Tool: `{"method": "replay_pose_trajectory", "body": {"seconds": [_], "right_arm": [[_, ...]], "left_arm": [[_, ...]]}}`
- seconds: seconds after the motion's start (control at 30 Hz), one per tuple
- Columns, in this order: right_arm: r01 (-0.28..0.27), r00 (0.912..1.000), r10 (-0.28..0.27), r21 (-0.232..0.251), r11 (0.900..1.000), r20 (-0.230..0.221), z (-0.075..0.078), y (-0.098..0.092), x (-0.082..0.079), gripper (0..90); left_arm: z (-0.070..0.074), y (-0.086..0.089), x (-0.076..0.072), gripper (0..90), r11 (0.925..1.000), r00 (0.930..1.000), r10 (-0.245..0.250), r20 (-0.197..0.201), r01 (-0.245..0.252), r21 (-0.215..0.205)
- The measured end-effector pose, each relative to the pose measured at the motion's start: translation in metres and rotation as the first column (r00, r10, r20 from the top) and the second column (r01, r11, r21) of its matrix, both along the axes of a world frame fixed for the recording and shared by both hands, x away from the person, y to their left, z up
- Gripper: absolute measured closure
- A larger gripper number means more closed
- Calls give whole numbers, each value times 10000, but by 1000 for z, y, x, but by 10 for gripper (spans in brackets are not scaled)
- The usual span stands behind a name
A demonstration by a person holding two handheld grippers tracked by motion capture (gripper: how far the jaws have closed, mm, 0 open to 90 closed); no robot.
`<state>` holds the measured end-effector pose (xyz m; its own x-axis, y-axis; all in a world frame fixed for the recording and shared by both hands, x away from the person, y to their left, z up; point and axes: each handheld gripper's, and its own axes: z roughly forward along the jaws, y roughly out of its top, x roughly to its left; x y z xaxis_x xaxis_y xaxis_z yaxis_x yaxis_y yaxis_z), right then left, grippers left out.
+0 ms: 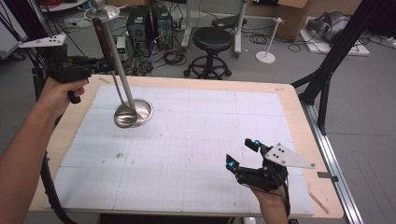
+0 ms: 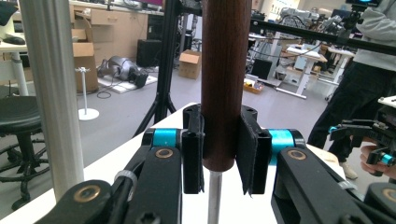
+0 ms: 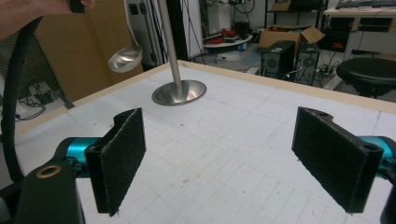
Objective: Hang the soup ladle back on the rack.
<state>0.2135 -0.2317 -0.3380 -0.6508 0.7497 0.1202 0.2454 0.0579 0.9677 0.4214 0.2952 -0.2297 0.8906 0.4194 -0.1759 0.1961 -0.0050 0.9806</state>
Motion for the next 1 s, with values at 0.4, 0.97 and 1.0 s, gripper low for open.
{"method": "replay_pose_trajectory", "body": {"seconds": [0.4,0.97,1.0], "right_arm": [[-120,9999,120,10,9999,59,5,1,2,163],[373,9992,-375,-110,9992,-137,-7,-11,3,164],[420,9990,-422,-146,9990,-161,-8,-12,4,163]], "left_arm": [[-3,1,10,735,9993,9993,314,-196,-310,225],[-6,4,-19,532,9748,9810,1930,196,-1940,1098],[-7,7,-25,519,9713,9770,2109,312,-2130,1059]]}}
